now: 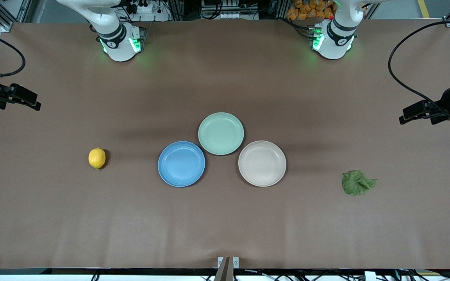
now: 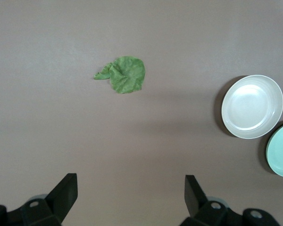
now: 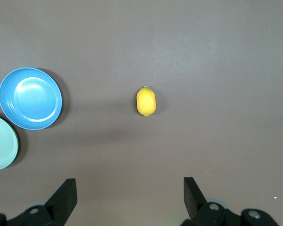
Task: Place lemon and lettuce in plates
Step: 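Reach the right gripper to the lemon while the left gripper reaches the lettuce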
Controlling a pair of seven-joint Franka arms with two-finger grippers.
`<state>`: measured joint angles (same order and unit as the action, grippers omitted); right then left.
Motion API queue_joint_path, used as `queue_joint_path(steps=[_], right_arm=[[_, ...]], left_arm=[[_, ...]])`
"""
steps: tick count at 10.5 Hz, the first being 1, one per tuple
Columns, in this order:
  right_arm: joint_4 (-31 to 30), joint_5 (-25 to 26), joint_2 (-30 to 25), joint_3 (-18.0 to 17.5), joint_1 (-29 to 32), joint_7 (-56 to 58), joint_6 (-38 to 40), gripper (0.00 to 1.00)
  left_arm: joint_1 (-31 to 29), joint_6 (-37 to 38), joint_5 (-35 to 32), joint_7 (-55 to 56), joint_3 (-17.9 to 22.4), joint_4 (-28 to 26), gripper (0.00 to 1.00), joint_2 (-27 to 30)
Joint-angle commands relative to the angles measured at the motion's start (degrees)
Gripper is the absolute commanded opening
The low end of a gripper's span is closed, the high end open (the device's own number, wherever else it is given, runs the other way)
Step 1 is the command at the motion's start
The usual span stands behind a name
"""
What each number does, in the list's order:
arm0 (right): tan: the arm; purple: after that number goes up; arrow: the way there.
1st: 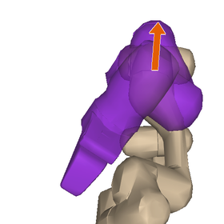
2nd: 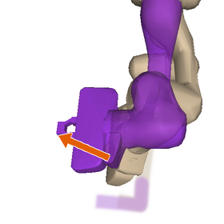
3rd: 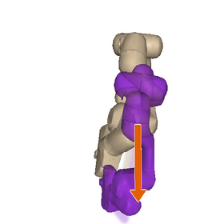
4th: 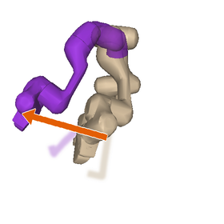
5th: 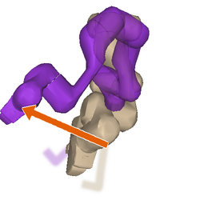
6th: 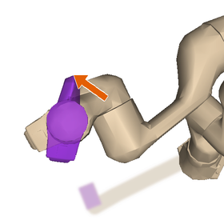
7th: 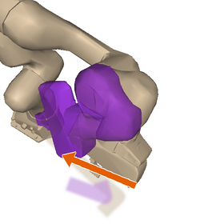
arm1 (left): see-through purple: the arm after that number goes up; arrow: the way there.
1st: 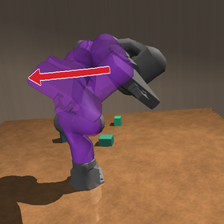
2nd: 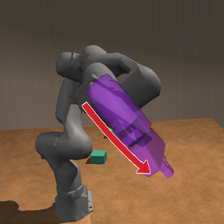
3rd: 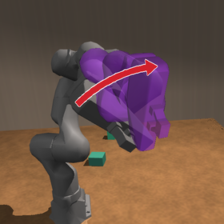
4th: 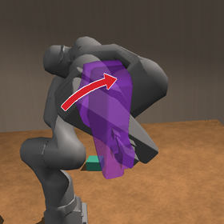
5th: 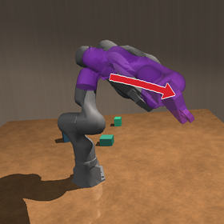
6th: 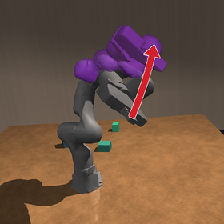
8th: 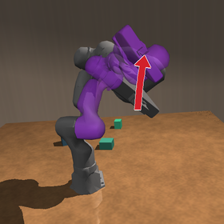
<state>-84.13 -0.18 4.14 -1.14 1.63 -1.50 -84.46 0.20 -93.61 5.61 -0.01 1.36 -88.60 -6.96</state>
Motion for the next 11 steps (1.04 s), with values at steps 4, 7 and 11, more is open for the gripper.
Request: queue_joint_path(steps=[4,7,11], right_arm=[[-0.15,-0.79,4.55,-0.09,0.74,1.15,0.26,1.0],[-0.15,-0.97,7.8,0.09,0.92,1.32,0.09,1.0],[-0.06,-0.88,13.61,0.09,1.63,1.32,-1.4,1.0]], left_arm=[[-0.28,-7.36,-4.82,0.45,-0.21,0.71,1.0,-10.16],[-0.2,-13.94,-5.17,0.54,-0.13,0.53,1.0,-16.48],[-0.2,-26.87,-5.43,2.91,0.22,0.44,1.0,-26.51]])
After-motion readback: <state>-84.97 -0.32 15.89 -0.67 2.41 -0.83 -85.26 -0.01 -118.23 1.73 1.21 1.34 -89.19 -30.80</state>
